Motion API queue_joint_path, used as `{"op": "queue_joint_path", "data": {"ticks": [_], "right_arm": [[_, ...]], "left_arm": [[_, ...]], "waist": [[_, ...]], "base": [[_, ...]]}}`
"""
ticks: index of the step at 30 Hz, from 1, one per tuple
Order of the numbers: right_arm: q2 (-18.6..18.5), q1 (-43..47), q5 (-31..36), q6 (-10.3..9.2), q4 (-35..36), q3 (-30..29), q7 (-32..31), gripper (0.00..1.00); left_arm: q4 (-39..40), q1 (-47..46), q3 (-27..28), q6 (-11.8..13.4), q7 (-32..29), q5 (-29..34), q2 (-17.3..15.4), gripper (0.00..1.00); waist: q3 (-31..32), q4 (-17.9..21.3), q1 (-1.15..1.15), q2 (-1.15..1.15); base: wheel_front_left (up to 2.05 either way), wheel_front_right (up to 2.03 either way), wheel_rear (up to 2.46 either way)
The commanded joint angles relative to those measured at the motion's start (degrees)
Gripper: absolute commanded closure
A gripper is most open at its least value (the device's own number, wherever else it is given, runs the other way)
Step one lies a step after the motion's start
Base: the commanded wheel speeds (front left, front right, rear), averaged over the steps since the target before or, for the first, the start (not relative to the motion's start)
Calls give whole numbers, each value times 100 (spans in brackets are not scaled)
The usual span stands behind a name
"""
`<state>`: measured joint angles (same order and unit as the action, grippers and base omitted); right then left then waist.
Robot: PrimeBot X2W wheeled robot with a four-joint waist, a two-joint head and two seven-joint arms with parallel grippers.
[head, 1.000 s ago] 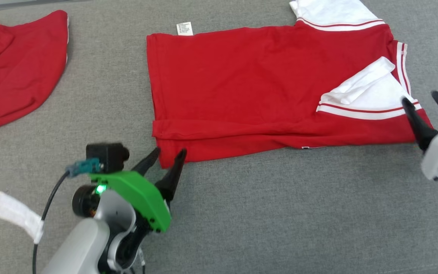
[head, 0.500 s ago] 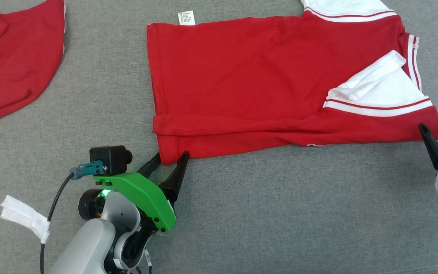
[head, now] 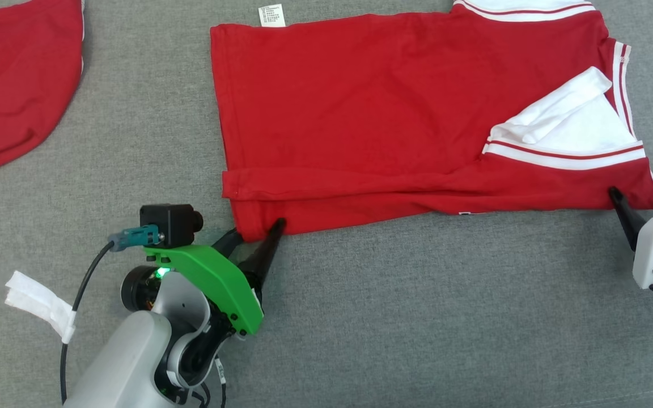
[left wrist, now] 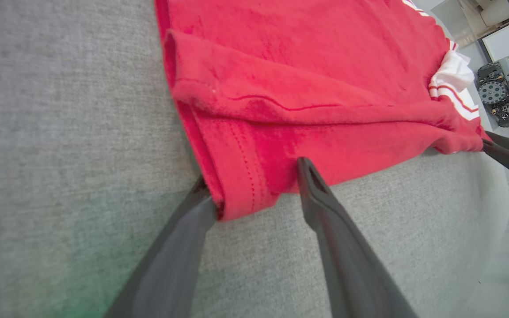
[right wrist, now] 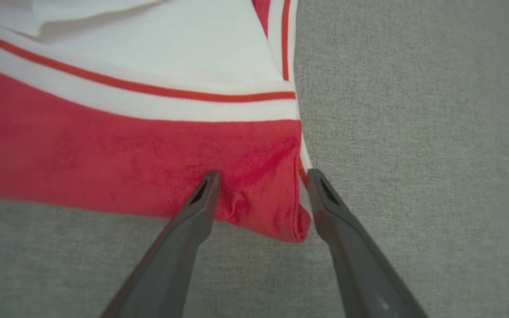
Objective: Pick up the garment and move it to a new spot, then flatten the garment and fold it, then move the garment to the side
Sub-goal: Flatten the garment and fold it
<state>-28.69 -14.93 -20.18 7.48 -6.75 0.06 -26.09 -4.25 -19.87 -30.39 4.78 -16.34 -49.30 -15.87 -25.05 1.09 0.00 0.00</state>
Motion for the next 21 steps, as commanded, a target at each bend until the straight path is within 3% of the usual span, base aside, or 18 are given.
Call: {"op": "queue_joint_path", "data": {"ticks": [1, 2, 3, 4, 15, 21], "right_arm": [[1, -50, -121, 2, -66, 75, 16, 14], [-25, -50, -195, 2, -81, 131, 14, 59], [-85, -61, -298, 2, -111, 166, 23, 84], [-155, -64, -380, 2, -133, 202, 4, 100], [-1305, 436, -1842, -1, 296, 80, -639, 100], [-1435, 1154, -2404, -1, 625, 155, -984, 100]], "left_arm": [[-104, -24, -58, -76, -78, -31, -35, 100], [-107, -21, -72, -108, -102, -51, -54, 100], [-86, -18, -79, -155, -138, -69, -96, 100], [-51, -8, -70, -196, -163, -100, -133, 100], [1052, 609, 239, -546, -834, -937, -927, 100], [1434, 1372, 90, -487, -997, -1058, -1222, 100]], "waist": [[-10, -14, 0, 0], [0, -18, 0, 0], [15, -20, 0, 0], [27, -19, 0, 0], [445, 11, 0, 0], [566, 87, 0, 0]], "base": [[0, 0, 0], [0, 0, 0], [0, 0, 0], [0, 0, 0], [0, 0, 0], [0, 0, 0]]}}
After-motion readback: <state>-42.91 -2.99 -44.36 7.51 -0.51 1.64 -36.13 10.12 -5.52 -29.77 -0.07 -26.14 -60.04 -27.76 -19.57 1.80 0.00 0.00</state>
